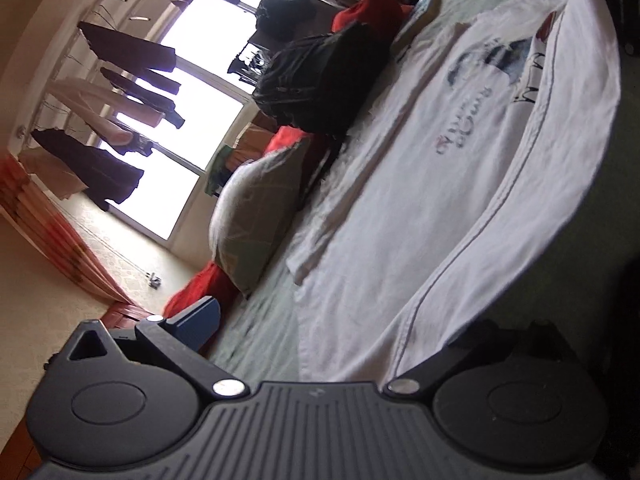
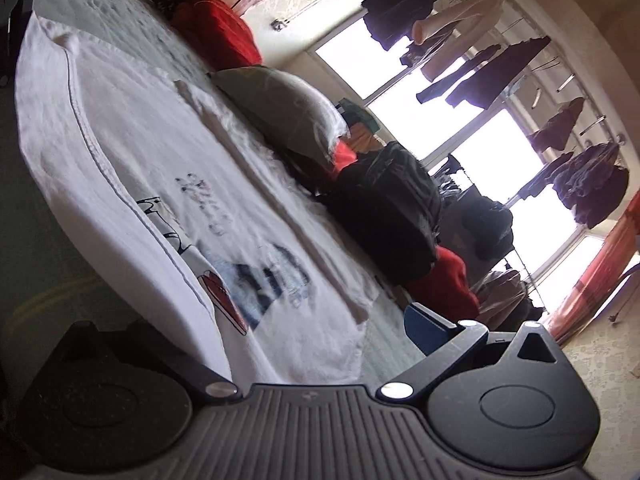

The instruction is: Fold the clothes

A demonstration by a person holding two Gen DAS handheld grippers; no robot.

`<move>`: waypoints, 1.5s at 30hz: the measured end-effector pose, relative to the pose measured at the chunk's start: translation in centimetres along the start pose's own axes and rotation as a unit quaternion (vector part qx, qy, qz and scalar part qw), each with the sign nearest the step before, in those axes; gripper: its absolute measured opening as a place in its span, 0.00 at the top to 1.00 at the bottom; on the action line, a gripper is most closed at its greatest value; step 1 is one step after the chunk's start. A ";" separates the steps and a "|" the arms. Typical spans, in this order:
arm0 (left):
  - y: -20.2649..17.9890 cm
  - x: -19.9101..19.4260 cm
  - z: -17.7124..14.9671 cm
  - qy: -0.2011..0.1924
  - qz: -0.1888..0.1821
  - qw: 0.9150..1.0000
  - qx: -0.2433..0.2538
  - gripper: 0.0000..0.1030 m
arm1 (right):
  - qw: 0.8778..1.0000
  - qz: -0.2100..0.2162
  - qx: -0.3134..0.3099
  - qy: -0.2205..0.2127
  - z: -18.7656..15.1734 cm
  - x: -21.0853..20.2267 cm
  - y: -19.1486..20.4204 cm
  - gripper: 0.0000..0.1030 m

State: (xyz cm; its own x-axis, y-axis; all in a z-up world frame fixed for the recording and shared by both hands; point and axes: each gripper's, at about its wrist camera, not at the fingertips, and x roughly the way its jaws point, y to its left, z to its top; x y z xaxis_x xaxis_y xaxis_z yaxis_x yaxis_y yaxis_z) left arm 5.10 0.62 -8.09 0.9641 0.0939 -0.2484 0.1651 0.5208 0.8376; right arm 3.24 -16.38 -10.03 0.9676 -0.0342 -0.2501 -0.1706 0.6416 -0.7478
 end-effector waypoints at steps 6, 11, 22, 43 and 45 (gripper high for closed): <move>2.0 0.8 1.3 -0.012 0.018 1.000 -0.003 0.00 | 0.999 -0.041 -0.004 -0.020 1.5 0.4 -1.7 0.00; 3.1 2.8 2.1 -0.011 0.015 1.000 -0.003 0.00 | 0.999 -0.046 0.000 -0.025 2.3 2.0 -3.2 0.00; 4.8 8.0 4.3 -0.005 0.017 1.000 -0.003 0.00 | 0.999 -0.044 0.009 -0.024 3.9 7.5 -5.2 0.00; 8.0 19.6 7.1 -0.008 0.018 0.999 -0.027 0.00 | 0.998 -0.058 0.001 -0.018 7.3 18.7 -8.7 0.00; 8.1 20.8 7.2 -0.009 0.015 0.999 -0.029 0.00 | 0.998 -0.061 -0.003 -0.017 7.6 19.7 -8.8 0.00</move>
State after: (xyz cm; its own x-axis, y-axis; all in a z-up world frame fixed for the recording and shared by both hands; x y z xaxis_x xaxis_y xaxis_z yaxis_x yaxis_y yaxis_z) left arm 27.98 0.66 -2.94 0.9723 0.0951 -0.2136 0.1238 0.5657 0.8153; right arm 25.24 -16.90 -3.68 0.9868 -0.0864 -0.1366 -0.0522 0.6294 -0.7754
